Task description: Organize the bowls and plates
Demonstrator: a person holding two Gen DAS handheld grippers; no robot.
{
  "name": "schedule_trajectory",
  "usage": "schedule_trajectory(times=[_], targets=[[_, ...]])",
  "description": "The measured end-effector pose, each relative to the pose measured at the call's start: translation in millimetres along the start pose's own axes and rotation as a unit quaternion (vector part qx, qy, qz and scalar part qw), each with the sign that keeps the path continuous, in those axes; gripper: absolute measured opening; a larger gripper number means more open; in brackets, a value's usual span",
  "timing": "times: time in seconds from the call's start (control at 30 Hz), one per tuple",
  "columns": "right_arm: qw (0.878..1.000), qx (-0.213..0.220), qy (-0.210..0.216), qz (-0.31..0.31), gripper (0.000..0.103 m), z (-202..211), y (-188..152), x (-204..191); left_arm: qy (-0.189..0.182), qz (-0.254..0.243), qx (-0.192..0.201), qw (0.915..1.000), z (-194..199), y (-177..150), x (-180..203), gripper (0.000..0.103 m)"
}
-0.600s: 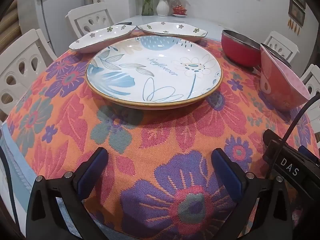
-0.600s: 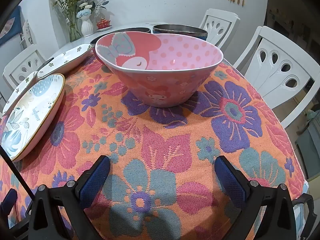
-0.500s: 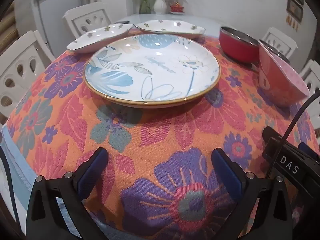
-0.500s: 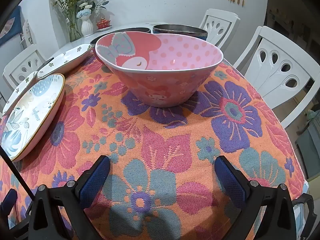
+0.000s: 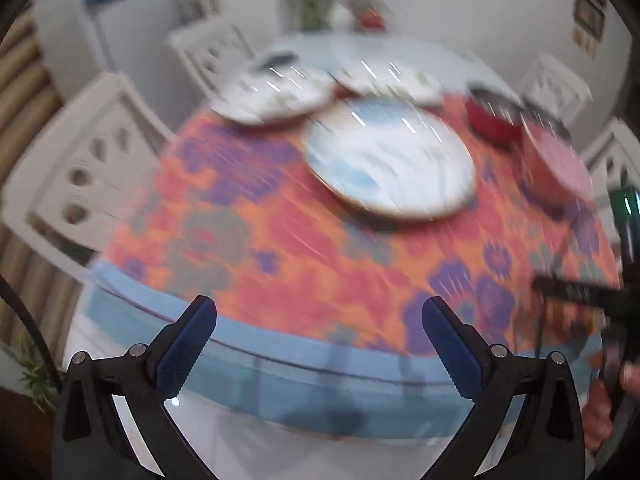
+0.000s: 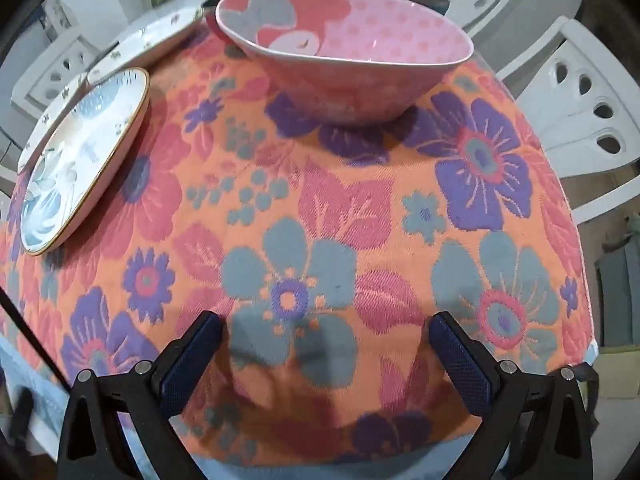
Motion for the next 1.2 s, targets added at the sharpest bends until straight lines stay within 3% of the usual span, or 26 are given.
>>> schedule_trajectory(times=[0.13, 0.3, 0.37, 0.43, 0.57, 0.87, 1.2], targets=[[0.998, 0.059, 0.019, 0.023, 0.101, 54, 17, -29, 0.01, 0.025, 0.055, 0.9981, 30, 51, -33, 0.102], [0.977, 0.199, -0.018, 0.077, 0.102, 147, 42, -79, 0.023, 0.016, 0.106, 0.9939, 53, 95, -43, 0.102], [0.97, 0.229, -0.037, 0.079, 0.103, 169, 53, -99, 0.024, 0.019, 0.118, 0.9925, 54, 108, -43, 0.102], [0.973, 0.215, -0.034, 0.083, 0.103, 172, 60, -115, 0.034, 0.02, 0.118, 0.9923, 47, 114, -44, 0.102], [0.977, 0.197, 0.01, 0.08, 0.103, 172, 55, -138, 0.016, 0.025, 0.116, 0.9928, 38, 120, -46, 0.102], [0.983, 0.173, 0.002, 0.058, 0.103, 158, 61, -149, -0.013, 0.014, 0.101, 0.9947, 22, 121, -49, 0.102], [0.984, 0.178, -0.016, 0.025, 0.103, 161, 67, -146, -0.028, -0.022, 0.097, 0.9947, 16, 116, -49, 0.102]])
Point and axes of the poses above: each gripper's, at about its wrist camera, not at the fingertips, and z roughly against the way its jaws point, x to its right, y to its top, the point moved 7 cm from there along -z, roughly the way its jaws point, and after that the axes turned 4 degrees about z, right-handed, at the moved point
